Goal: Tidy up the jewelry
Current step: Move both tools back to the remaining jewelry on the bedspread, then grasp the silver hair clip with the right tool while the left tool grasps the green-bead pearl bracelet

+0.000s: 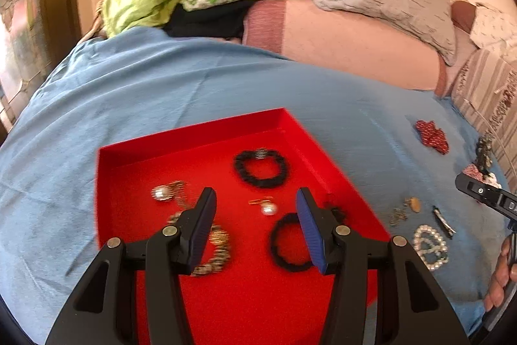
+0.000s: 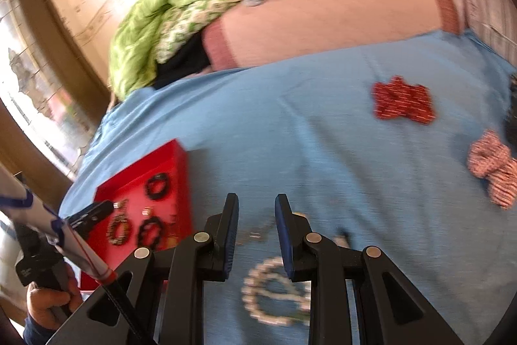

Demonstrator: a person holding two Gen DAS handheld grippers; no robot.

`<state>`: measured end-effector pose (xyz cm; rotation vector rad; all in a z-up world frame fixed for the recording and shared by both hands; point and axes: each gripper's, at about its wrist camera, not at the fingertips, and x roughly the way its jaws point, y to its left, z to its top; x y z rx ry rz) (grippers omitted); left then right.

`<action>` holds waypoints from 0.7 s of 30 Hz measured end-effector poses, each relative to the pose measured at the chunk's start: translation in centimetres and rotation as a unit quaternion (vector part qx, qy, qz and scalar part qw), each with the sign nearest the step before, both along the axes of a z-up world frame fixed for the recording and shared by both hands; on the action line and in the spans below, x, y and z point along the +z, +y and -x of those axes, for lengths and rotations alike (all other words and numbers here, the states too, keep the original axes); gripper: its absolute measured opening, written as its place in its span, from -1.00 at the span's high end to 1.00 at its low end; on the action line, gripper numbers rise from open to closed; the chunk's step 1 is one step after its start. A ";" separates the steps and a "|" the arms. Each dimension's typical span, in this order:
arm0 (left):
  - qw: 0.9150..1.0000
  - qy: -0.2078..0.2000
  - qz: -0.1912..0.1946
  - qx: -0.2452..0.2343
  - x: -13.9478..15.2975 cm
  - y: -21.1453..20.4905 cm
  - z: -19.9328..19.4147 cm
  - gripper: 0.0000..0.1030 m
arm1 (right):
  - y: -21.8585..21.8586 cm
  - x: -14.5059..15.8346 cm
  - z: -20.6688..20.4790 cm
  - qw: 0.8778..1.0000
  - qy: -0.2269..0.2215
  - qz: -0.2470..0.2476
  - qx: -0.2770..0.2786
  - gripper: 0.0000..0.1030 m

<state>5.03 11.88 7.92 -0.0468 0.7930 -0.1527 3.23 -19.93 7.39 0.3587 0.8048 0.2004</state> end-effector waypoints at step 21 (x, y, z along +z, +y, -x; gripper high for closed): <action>0.978 0.058 0.005 -0.199 -2.4 -13.2 1.5 0.03 | -3.0 -5.8 1.0 0.991 0.089 0.075 0.065 0.51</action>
